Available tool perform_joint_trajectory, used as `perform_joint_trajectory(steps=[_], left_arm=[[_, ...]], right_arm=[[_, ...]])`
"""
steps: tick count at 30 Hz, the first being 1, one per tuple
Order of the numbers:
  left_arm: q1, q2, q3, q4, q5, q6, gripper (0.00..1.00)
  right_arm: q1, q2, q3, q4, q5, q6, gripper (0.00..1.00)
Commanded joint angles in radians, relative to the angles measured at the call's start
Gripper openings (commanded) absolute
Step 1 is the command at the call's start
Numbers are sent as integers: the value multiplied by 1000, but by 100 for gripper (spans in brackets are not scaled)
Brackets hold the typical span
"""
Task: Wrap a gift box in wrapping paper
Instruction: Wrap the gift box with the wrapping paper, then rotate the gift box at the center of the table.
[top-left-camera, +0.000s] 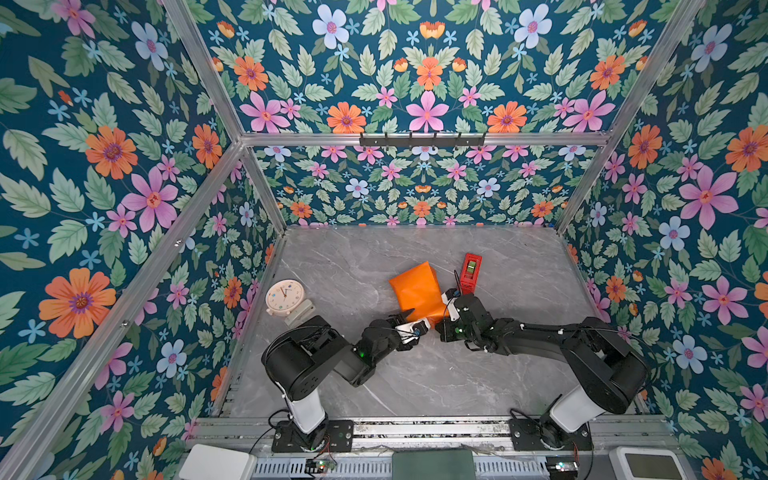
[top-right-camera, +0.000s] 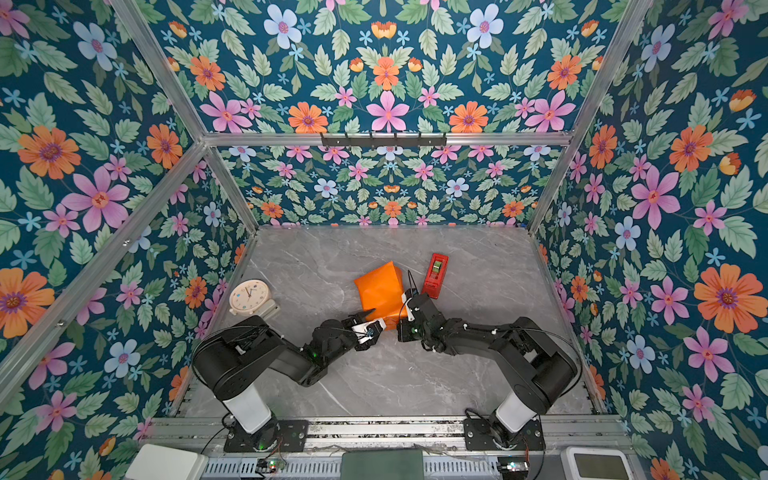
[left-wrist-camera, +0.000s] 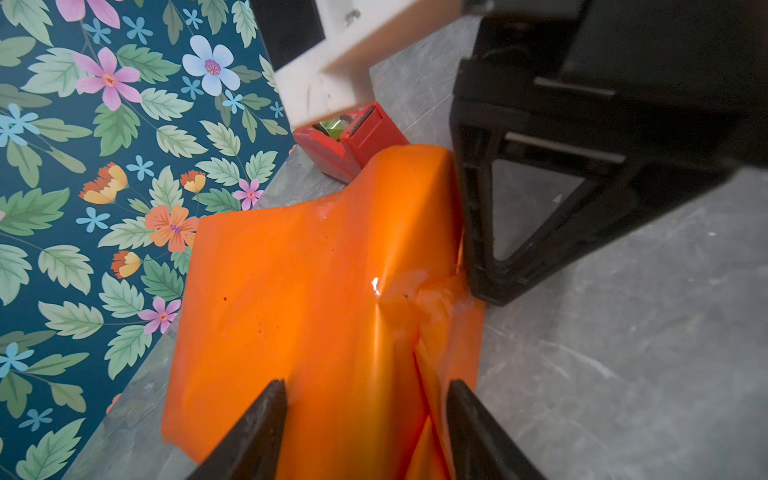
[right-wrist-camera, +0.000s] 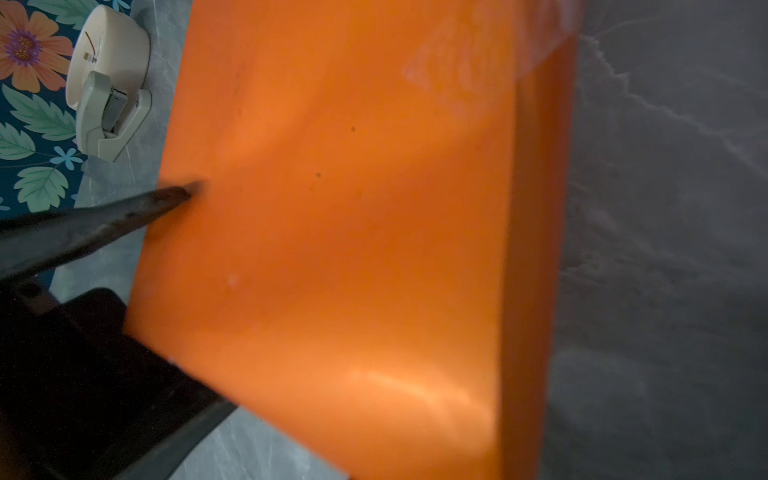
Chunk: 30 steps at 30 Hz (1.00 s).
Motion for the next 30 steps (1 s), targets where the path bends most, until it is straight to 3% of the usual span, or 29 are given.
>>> perform_joint_trajectory(steps=[1,9,12,14,17,20,22,24,30], left_arm=[[0,-27,1,-13,34,-53,68],[0,-187,7,-30,97,-311,91],[0,-293,-6,-71,111,-495,96],[0,-383,-14,-135,42,-684,97],[12,-496,37,-410,-138,-1010,95],[54,-529,173,-833,-214,-1271,92],[111,-525,214,-950,-161,-1381,91],[178,-507,217,-951,-62,-1457,89],[241,-342,289,-941,92,-1485,88]], right_arm=[[0,-28,1,-53,15,-24,9],[-9,-210,107,-469,-65,-110,21],[-48,-264,177,-591,-113,-119,31],[-102,-278,220,-610,-150,-83,40],[-177,-248,259,-527,-207,4,66],[-190,-141,375,-548,-183,30,80],[-194,-71,444,-579,-142,45,83],[-203,-11,486,-566,-150,62,84],[-204,160,564,-536,-172,102,85]])
